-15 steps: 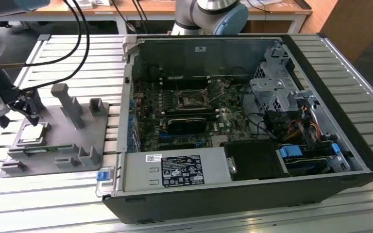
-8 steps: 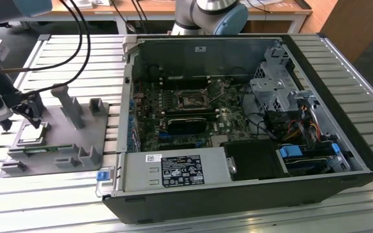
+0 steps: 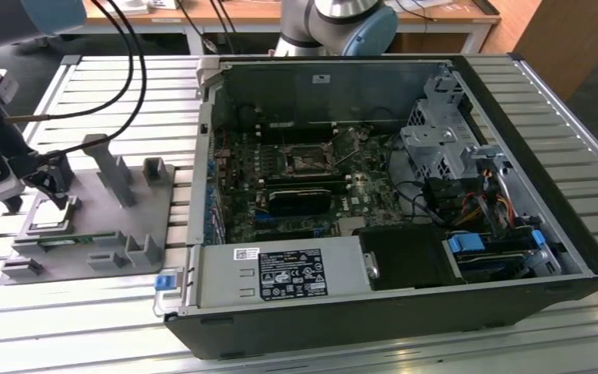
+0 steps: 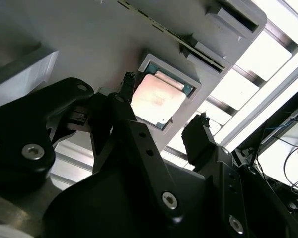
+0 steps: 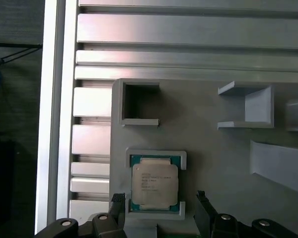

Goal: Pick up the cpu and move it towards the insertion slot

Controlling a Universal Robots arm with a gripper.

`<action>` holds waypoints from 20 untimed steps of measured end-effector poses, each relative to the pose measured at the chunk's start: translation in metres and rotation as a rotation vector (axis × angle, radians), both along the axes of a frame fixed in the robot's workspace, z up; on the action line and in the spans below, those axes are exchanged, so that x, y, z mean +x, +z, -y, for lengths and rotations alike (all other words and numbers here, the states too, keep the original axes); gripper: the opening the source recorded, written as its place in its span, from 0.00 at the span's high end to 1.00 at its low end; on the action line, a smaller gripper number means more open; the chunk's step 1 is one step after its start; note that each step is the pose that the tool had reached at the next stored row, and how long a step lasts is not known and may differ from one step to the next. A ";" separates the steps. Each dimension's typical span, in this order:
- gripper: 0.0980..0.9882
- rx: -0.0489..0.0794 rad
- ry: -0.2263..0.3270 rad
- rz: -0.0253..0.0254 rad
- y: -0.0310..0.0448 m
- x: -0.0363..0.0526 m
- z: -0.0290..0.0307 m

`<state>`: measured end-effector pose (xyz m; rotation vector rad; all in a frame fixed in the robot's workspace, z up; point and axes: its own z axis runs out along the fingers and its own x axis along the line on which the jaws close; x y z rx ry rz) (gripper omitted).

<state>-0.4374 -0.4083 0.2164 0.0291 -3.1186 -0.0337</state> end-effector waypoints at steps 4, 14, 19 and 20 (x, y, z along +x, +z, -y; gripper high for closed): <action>0.37 0.000 0.000 0.0122 -0.0037 -0.0018 -0.0001; 0.37 0.000 0.000 0.0150 -0.0133 -0.0033 -0.0017; 0.37 -0.003 0.000 0.0152 -0.0175 -0.0035 -0.0047; 0.37 -0.003 0.000 0.0153 -0.0183 -0.0035 -0.0050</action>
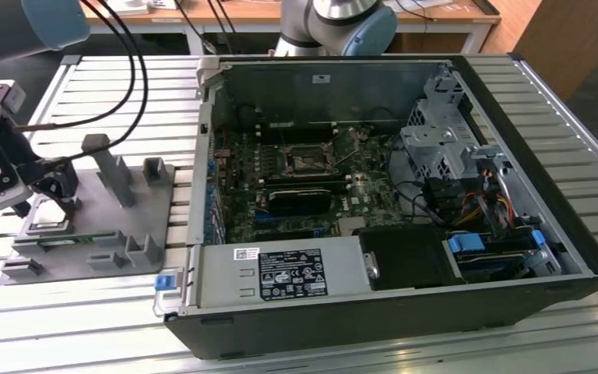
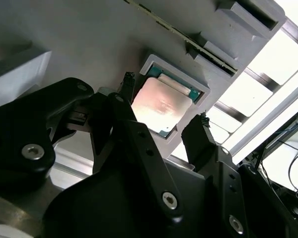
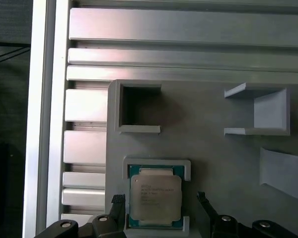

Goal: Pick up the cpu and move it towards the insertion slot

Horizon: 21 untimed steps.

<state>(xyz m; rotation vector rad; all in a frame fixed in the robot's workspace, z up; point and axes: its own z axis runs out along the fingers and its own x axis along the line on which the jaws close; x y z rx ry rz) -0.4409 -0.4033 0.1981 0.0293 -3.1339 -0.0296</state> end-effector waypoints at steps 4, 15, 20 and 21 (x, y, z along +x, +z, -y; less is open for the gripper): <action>0.37 0.000 0.000 -0.0001 -0.0029 -0.0002 -0.0008; 0.37 0.000 0.000 0.0000 -0.0105 -0.0012 -0.0020; 0.38 0.000 0.000 -0.0003 -0.0126 -0.0016 -0.0028; 0.45 0.000 0.000 -0.0004 -0.0126 -0.0016 -0.0029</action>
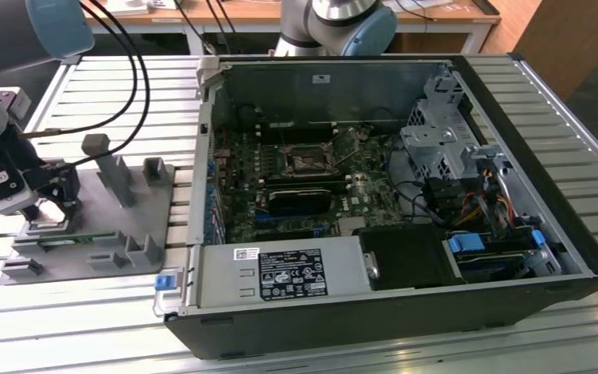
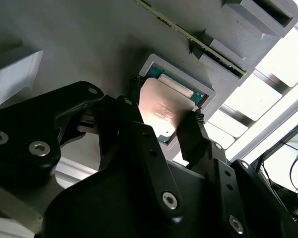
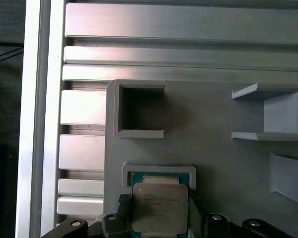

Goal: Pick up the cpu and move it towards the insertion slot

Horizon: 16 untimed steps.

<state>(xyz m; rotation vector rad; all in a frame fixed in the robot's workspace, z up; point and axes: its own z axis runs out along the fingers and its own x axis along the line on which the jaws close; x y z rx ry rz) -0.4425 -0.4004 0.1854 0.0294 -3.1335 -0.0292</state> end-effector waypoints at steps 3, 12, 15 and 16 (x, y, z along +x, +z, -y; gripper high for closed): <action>0.52 0.000 0.000 0.0001 -0.0003 -0.0001 -0.0005; 0.52 0.000 0.000 0.0002 -0.0009 -0.0002 -0.0010; 0.52 0.000 0.000 0.0004 -0.0009 -0.0002 -0.0010; 0.52 0.000 0.000 0.0004 -0.0009 -0.0002 -0.0010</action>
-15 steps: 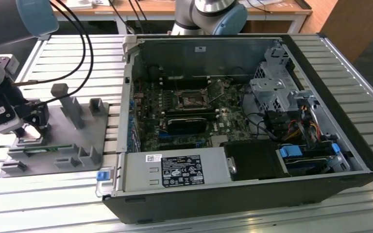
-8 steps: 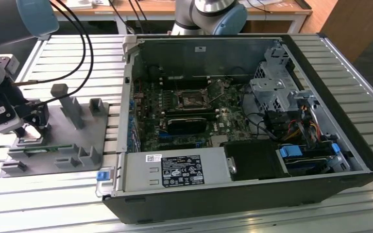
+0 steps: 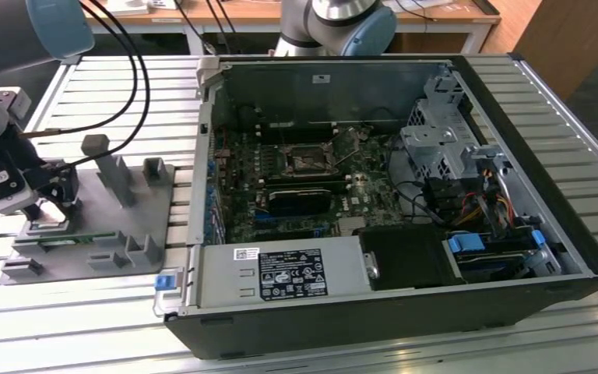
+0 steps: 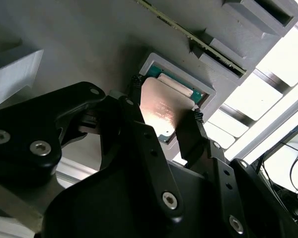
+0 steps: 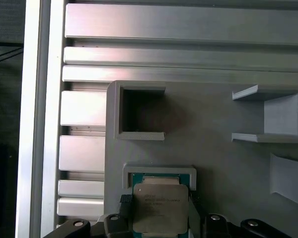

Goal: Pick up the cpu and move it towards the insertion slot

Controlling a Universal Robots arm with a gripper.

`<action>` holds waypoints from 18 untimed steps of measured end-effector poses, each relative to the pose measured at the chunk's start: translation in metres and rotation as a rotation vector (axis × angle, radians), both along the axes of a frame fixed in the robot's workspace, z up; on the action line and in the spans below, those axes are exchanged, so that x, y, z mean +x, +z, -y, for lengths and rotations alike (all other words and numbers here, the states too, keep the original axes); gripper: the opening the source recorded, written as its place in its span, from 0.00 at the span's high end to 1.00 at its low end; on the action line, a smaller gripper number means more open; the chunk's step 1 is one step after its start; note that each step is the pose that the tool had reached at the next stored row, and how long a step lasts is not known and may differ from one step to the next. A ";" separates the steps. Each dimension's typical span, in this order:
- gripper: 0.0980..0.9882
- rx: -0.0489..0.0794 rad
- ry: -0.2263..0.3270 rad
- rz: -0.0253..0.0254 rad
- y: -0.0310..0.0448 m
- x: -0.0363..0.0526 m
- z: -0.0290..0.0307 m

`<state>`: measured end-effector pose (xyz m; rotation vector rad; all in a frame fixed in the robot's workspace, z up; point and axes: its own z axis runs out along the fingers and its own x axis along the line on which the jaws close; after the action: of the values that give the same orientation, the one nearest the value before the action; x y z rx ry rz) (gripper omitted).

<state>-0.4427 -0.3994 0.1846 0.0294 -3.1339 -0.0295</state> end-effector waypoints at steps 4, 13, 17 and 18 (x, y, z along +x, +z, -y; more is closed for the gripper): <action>0.52 0.000 0.000 0.0002 0.0008 0.0001 -0.0001; 0.52 0.000 0.000 -0.0001 0.0073 0.0000 0.0000; 0.52 0.000 0.000 -0.0001 0.0114 0.0000 0.0000; 0.52 0.000 0.000 -0.0002 0.0124 0.0000 0.0000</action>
<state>-0.4427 -0.3994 0.1970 0.0294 -3.1337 -0.0293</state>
